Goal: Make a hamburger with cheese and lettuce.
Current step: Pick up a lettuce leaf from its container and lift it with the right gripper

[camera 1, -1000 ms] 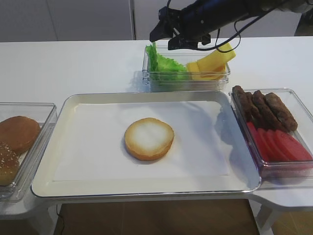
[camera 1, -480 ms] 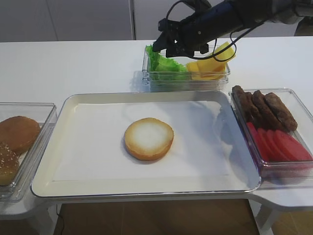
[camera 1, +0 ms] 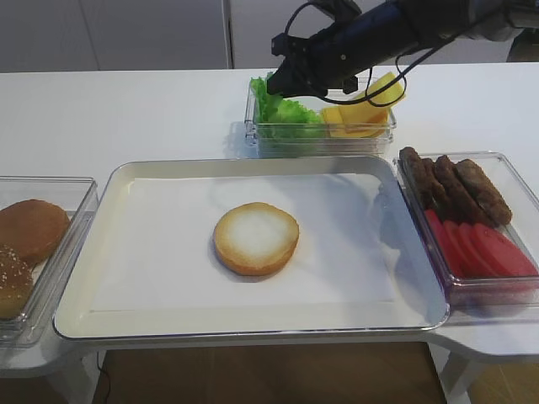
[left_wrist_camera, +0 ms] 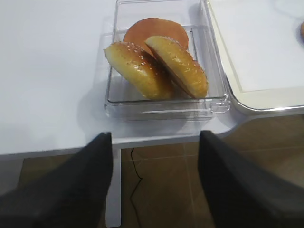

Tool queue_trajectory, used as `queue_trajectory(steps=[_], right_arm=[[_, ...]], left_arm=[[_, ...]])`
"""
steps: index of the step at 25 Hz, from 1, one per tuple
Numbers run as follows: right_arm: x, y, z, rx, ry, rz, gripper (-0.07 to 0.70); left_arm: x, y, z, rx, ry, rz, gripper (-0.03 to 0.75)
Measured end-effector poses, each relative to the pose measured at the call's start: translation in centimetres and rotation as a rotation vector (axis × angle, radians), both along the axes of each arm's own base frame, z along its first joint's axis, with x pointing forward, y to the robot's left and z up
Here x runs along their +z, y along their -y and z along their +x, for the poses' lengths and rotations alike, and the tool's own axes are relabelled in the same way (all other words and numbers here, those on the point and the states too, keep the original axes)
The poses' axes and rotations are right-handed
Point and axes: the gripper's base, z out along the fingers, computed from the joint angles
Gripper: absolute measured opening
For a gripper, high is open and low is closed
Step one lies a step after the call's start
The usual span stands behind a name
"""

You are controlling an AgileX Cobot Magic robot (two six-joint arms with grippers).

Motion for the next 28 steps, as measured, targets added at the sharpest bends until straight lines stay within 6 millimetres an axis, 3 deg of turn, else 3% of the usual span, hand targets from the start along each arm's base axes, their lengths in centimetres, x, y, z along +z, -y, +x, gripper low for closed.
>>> queue_trajectory(steps=[5, 12, 28], right_arm=[[0.0, -0.1, -0.1, 0.024, 0.002, -0.005, 0.057], [0.0, -0.1, -0.3, 0.037, -0.001, -0.005, 0.032], [6.8, 0.5, -2.7, 0.076, 0.113, 0.001, 0.032]], left_arm=[[0.0, 0.0, 0.0, 0.0, 0.0, 0.0, 0.422], [0.0, 0.0, 0.0, 0.0, 0.0, 0.0, 0.422], [0.0, 0.0, 0.0, 0.0, 0.0, 0.0, 0.422]])
